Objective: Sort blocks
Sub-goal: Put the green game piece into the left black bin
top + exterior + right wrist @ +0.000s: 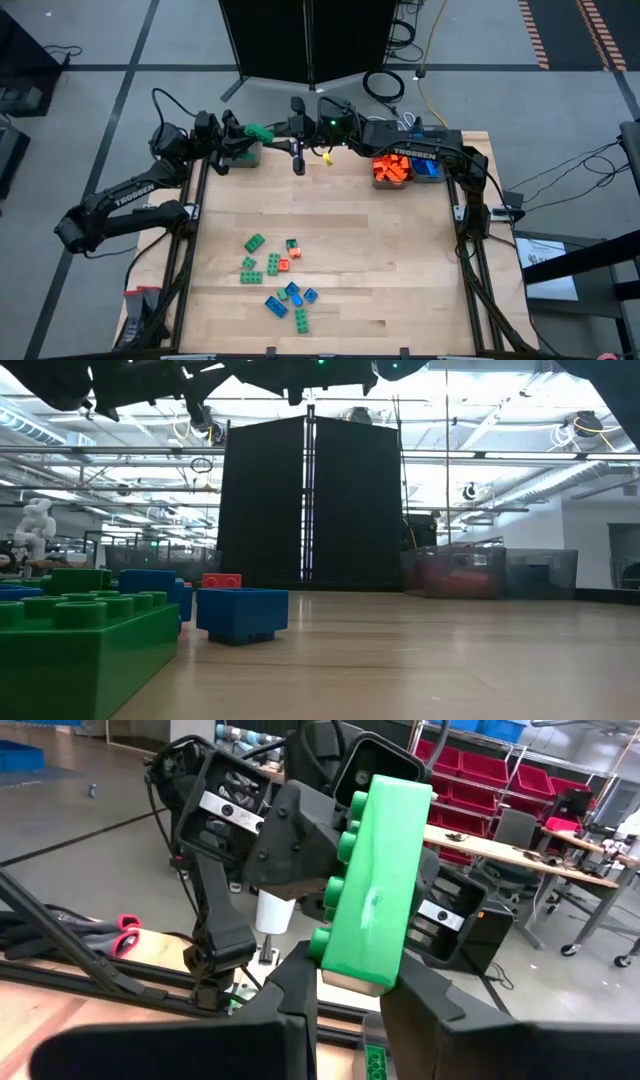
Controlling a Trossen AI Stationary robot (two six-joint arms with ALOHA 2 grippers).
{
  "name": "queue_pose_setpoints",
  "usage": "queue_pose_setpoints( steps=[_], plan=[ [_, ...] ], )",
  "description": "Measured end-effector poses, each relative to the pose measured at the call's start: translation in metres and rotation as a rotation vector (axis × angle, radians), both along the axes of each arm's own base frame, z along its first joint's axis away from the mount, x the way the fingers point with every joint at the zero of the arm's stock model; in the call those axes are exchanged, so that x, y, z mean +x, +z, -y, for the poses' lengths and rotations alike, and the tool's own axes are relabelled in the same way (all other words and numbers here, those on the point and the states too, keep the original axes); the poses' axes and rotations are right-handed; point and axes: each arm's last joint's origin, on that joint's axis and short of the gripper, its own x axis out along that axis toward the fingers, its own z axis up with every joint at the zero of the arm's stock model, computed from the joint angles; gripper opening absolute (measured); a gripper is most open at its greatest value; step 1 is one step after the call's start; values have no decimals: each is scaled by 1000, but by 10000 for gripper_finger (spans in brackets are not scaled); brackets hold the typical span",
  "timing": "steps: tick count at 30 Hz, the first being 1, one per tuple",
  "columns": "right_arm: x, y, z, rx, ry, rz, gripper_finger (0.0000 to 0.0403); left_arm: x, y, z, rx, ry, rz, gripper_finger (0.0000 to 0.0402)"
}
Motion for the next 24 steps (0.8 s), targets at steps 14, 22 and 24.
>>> queue_pose_setpoints(
  steps=[14, 22, 24],
  plan=[
    [0, 0, -2, 41, -4, -10, 147, 2, 0, 2, 22, 11, 4, 81],
    [-9, 1, 14, 4, -76, -54, 201, 2, 0, 1, 18, 31, 7, 79],
    [-18, 5, 24, -12, -146, -81, 202, 2, -2, -1, 8, 86, -10, 79]
  ],
)
